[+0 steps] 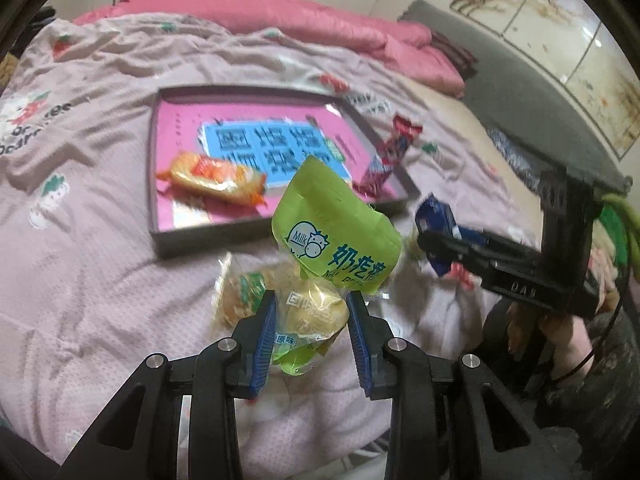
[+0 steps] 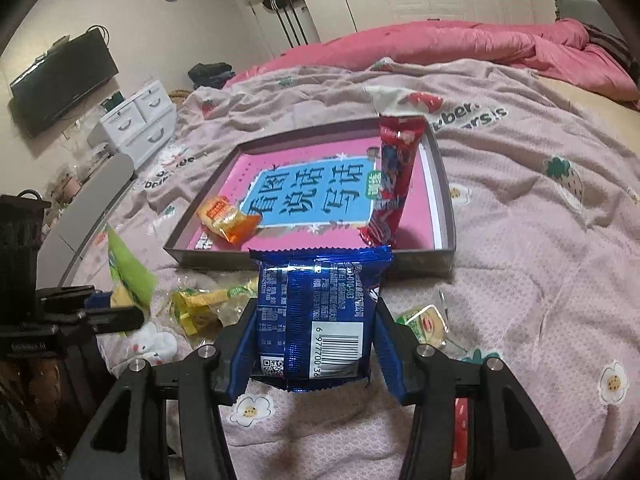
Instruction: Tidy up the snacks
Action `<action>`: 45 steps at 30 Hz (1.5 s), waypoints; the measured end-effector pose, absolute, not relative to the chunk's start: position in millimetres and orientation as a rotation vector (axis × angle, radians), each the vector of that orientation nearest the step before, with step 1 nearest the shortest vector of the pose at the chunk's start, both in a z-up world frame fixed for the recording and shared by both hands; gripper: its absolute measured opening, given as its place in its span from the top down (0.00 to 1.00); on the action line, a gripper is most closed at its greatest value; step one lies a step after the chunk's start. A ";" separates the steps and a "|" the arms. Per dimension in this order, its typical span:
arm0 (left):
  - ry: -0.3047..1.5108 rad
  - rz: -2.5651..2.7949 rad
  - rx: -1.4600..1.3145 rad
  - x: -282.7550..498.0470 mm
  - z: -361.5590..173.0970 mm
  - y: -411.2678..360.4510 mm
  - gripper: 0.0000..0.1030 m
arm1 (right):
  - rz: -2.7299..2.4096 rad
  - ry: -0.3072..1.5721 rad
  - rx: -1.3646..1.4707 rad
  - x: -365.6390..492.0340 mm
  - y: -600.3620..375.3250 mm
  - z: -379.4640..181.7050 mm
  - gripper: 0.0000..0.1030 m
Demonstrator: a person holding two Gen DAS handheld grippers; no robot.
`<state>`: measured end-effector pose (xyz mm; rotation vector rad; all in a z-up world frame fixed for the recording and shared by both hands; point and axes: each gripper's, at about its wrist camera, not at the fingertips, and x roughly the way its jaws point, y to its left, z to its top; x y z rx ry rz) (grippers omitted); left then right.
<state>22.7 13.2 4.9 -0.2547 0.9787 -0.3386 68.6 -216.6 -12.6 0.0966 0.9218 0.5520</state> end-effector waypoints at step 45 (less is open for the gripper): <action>0.881 -0.133 -0.306 75.9 1.1 55.5 0.65 | 0.476 0.757 0.107 109.1 -228.9 6.5 0.49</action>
